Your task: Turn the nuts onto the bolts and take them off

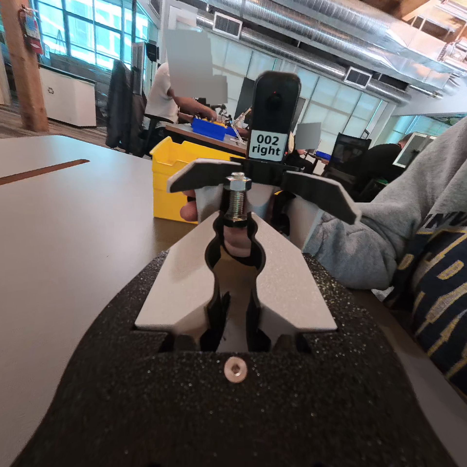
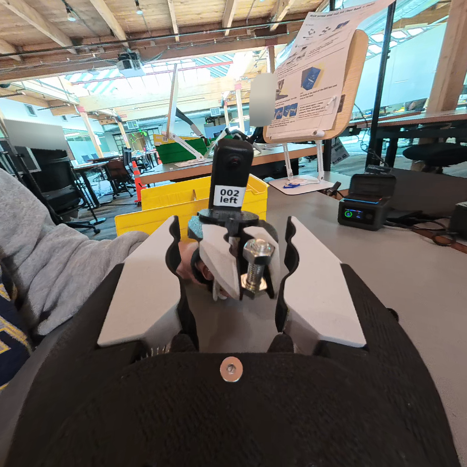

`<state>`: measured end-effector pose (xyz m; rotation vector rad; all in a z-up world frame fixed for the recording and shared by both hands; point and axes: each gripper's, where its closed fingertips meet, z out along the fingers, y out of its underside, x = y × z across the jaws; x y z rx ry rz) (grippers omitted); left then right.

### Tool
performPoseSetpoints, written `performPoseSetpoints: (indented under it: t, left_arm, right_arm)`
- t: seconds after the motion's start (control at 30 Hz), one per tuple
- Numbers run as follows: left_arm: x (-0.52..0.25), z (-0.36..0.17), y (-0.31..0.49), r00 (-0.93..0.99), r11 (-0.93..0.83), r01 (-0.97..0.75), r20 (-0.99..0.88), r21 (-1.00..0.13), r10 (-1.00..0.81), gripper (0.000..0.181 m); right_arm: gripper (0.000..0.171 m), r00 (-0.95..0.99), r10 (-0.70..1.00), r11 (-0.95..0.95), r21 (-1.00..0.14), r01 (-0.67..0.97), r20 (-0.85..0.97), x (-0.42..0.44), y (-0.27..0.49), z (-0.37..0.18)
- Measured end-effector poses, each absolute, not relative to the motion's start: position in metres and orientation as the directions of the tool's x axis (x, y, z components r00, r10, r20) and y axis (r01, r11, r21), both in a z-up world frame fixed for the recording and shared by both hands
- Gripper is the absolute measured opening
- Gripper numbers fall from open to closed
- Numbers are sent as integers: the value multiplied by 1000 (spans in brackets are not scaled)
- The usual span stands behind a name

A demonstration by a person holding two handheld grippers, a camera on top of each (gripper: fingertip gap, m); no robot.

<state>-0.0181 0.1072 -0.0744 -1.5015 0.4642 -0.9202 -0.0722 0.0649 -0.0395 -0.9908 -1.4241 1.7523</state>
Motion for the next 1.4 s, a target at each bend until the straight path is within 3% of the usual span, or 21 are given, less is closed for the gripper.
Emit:
performPoseSetpoints:
  t: [0.27,0.53,0.73,1.0,1.13,1.2,1.4]
  left_arm:
    - [-75,-65,103,709,-90,322,303,-942,-637,16]
    - [-29,-76,103,605,-180,251,299,-951,-738,16]
    - [-86,-68,103,744,-84,302,290,-950,-602,16]
    - [-35,-77,100,634,-157,183,239,-970,-736,16]
    - [-78,-72,104,732,-108,248,260,-963,-629,16]
    - [-93,-65,101,753,-71,290,273,-954,-599,16]
    - [-33,-70,91,585,-155,203,247,-967,-773,16]
  right_arm:
    - [86,-481,863,-200,-979,-43,-155,-65,75,-35]
    - [88,-511,849,-168,-986,-22,-133,-73,57,-41]
    - [84,-487,859,-193,-981,-27,-155,-67,72,-38]
    - [88,-524,841,-166,-986,-8,-137,-75,52,-44]
    - [90,-502,853,-167,-986,-6,-141,-71,62,-44]
    - [83,-490,857,-189,-982,-16,-157,-68,71,-41]
    - [86,-524,838,-188,-982,-17,-151,-72,59,-43]
